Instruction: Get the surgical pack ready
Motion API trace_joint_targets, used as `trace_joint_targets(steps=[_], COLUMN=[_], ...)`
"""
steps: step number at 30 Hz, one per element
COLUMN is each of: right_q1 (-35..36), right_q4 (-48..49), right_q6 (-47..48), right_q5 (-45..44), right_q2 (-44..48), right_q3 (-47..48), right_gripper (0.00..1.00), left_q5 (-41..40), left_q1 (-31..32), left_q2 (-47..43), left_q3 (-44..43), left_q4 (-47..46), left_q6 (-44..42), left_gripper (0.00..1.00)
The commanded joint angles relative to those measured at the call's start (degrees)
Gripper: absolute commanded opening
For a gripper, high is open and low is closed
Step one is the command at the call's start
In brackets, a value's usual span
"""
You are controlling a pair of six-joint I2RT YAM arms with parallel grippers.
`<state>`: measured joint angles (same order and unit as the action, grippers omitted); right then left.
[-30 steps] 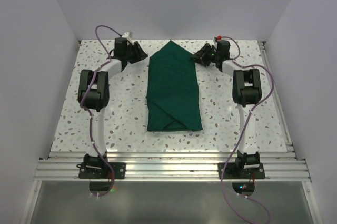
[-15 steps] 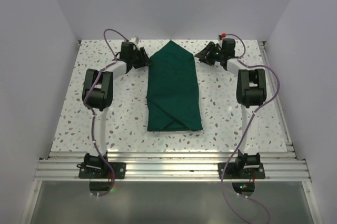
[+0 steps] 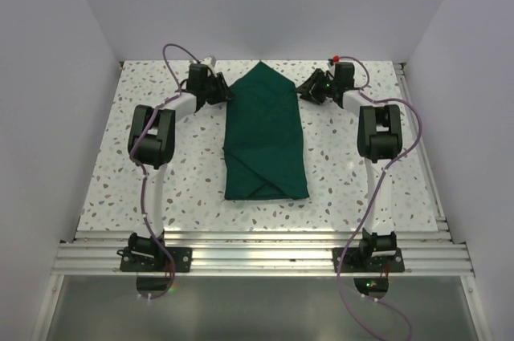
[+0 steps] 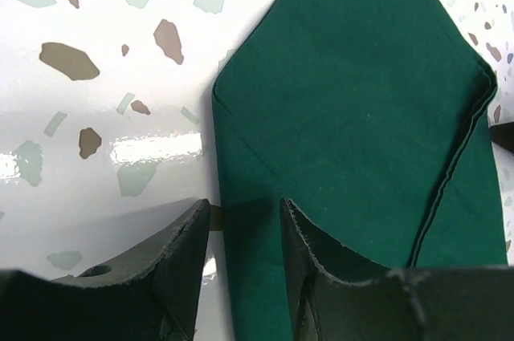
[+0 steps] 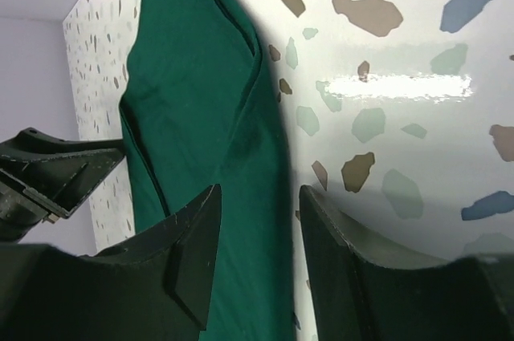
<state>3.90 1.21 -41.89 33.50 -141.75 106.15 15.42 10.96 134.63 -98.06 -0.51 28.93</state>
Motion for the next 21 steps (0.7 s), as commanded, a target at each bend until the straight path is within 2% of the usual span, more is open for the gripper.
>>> trace_joint_targets(steps=[1, 5, 12, 15, 16, 21], right_q1=[1.28, 1.81, 1.81, 1.81, 1.81, 1.81], right_q4=[-3.84, -4.38, -5.69, -6.40, -6.57, -6.31], right_q6=[1.90, 2.07, 1.90, 1.81, 1.81, 0.93], right_q5=[-1.32, -1.42, -1.85, -1.94, -1.94, -1.42], right_q2=[-1.68, -2.21, -3.35, -3.88, -3.97, -4.50], right_q3=[2.04, 2.13, 3.62, 4.76, 5.03, 6.17], right_gripper=[0.48, 0.47, 0.34, 0.25, 0.20, 0.02], left_q5=[-0.04, 0.66, 1.37, 2.24, 2.51, 3.91], left_q1=[0.38, 0.55, 0.73, 0.73, 0.73, 0.73], left_q2=[2.83, 3.27, 4.59, 5.55, 6.25, 7.84], left_q3=[-1.08, -0.99, -1.60, -2.83, -3.36, -5.91], left_q4=[3.24, 3.15, 2.80, 2.89, 3.06, 3.59], left_q6=[0.08, 0.25, 0.69, 1.13, 1.30, 1.83], left_gripper=[0.44, 0.42, 0.34, 0.26, 0.20, 0.05])
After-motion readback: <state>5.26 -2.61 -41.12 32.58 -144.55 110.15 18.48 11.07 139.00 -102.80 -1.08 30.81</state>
